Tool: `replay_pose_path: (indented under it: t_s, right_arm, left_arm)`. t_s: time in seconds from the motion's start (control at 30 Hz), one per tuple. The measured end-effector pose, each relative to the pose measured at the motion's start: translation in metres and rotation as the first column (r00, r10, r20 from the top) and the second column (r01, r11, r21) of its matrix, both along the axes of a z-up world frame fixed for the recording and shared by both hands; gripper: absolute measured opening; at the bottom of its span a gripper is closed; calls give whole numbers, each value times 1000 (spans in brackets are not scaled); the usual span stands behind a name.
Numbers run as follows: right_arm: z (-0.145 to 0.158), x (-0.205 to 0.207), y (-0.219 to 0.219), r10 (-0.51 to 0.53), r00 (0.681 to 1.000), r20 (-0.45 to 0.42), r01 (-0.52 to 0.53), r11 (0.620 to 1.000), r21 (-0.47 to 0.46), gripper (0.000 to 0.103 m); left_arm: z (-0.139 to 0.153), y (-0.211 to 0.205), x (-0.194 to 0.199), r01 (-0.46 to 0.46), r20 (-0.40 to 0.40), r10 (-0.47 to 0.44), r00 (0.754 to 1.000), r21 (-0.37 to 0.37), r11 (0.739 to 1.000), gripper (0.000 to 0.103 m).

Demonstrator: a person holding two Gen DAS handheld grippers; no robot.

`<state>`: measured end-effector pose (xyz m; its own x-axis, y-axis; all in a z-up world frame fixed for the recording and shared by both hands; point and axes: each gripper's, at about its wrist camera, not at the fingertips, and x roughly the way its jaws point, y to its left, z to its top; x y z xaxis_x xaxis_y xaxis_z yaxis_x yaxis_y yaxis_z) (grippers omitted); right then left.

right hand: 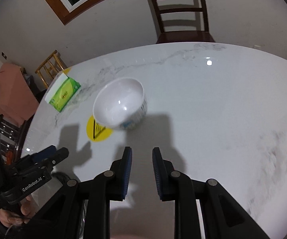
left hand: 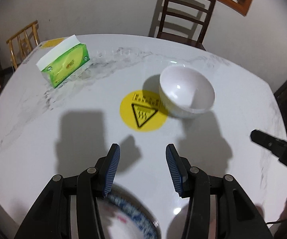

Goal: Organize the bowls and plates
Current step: 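Reach the left gripper to the small blue-printed white bowl's rim, then close the left gripper on the small white bowl rim and lift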

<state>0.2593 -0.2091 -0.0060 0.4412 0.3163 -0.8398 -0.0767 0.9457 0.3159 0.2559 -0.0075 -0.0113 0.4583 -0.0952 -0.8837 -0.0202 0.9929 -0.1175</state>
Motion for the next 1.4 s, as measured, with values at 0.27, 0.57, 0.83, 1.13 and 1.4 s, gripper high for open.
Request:
replay_pose_path:
  t_s: [0.27,0.57,0.83,1.13,1.4]
  right_arm:
    - [-16,51,4,-5,1000,-13,5,1000,24,22]
    - [-34,85,17,9,999,-33,-9,1000,-7,22]
    - [-50,103,31,35,998,-47,-38,997,-68,22]
    - [-60,98,32,48,995,-86,-52,998,-43,21]
    - [-53,71,20,42,992,-117,-47,998,-39,20]
  left_arm:
    - [-6,5,54,-57,-6,57,998,-102,993,44]
    - [-30,-5,92,-67,-45,63,997,-104,992,43]
    - [-51,-15,108,-53,-69,47,997,-88,995,40]
    - [-56,-24,110,-2,-76,-9,997,-136,991,14]
    - [-51,-38,88,31,-107,-43,993,-111,993,14]
